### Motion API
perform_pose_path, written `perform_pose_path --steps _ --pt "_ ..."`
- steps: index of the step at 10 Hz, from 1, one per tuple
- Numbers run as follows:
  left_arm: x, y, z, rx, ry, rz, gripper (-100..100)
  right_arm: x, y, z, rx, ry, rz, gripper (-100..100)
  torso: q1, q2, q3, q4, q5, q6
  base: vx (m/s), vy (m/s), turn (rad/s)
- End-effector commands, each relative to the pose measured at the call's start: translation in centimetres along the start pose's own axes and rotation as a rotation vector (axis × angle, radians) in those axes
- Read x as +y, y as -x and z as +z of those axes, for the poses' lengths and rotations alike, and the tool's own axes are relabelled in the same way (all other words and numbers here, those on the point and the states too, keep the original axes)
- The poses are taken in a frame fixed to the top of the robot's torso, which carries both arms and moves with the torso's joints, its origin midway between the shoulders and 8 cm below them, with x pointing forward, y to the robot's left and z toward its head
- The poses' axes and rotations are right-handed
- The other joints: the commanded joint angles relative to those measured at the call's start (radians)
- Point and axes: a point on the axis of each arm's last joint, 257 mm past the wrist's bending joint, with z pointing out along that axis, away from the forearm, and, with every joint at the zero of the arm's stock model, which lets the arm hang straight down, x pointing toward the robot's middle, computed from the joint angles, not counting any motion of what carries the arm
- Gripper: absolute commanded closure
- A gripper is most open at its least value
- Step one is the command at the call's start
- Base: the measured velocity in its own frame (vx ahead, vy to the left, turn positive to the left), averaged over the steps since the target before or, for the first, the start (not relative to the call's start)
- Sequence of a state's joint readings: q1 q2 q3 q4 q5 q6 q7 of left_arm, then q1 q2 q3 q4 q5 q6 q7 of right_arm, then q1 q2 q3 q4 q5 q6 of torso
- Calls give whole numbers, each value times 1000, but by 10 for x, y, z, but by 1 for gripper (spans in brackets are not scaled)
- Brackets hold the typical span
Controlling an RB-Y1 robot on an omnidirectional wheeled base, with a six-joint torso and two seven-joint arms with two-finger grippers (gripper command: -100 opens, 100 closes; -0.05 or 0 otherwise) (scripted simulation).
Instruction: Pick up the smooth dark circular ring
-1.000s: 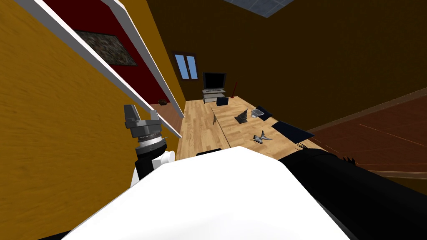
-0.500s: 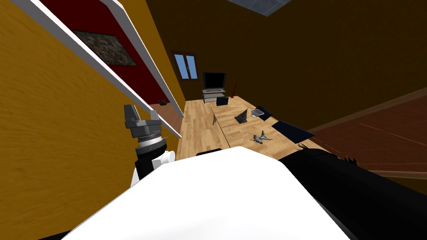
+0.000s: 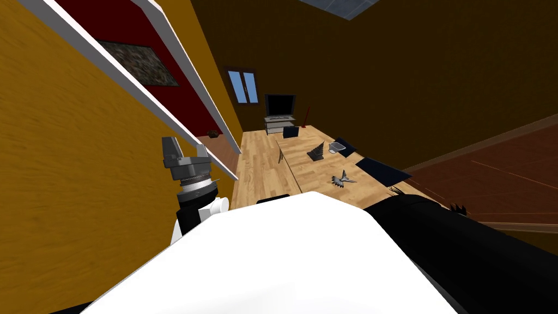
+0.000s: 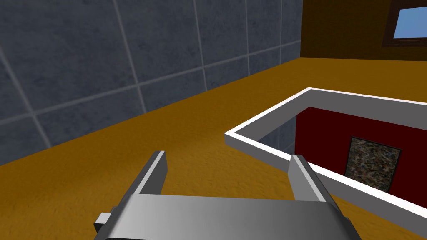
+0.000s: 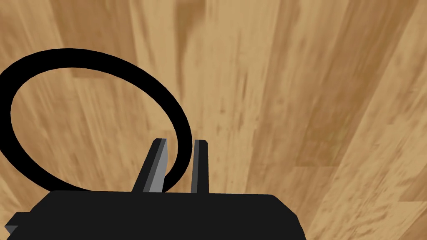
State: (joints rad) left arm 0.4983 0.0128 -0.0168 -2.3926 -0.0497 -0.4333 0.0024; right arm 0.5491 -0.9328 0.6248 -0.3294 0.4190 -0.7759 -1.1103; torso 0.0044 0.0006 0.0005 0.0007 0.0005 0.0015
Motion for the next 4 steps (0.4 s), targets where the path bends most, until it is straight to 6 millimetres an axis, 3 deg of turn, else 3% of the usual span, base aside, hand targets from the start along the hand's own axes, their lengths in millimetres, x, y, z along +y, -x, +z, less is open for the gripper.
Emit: perform_pose_path --steps 1,3,4 --pt "0 0 0 0 0 0 0 3 10 -10 -1 -1 1 100 0 0 0 0 0 0 -15 49 -3" --pt "0 0 0 0 0 0 0 3 9 -8 -5 -2 3 100 0 0 0 0 0 0 -11 27 -2" --pt "0 0 0 0 0 0 0 3 9 -8 -3 -1 3 0 -1 -1 0 0 0 0 0 0 0"
